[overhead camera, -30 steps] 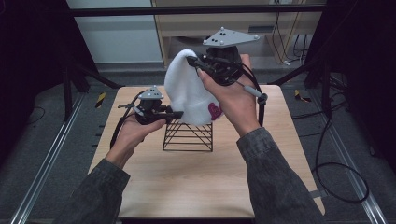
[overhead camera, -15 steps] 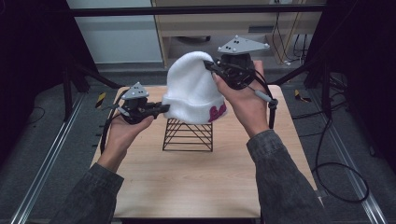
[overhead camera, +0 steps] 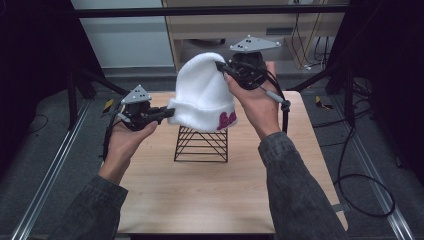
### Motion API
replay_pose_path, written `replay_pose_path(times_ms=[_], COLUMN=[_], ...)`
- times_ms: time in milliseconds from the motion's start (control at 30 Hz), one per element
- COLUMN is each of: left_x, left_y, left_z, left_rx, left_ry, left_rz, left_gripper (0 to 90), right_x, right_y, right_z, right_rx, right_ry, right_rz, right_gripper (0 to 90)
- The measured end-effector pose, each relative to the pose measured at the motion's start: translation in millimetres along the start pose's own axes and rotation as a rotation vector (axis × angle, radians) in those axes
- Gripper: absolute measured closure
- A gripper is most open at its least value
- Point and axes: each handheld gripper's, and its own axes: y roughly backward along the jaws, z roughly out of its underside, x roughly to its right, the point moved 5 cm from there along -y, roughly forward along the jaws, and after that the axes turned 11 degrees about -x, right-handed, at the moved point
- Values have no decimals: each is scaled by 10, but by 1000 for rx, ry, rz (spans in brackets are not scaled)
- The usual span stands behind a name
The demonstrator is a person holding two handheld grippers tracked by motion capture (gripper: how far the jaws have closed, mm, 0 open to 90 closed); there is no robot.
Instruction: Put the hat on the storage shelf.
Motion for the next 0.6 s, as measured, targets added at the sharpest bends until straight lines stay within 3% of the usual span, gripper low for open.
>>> replay_pose_path(times_ms=[200,433,600], left_x=[-133,-243,-246], left_y=[72,-37,-197], left_z=[-26,62,61], left_rx=[33,-13,-35], left_ry=[43,52,58], left_rz=[-11,-24,-28], left_gripper=[849,851,854], right_x=[61,23,42], right_y=[-111,-338,-491], right_z=[-77,48,137], right_rx=[17,-22,-38], right_ry=[-34,-28,-37], right_rz=[-11,-30,-44], right_gripper=[831,830,830])
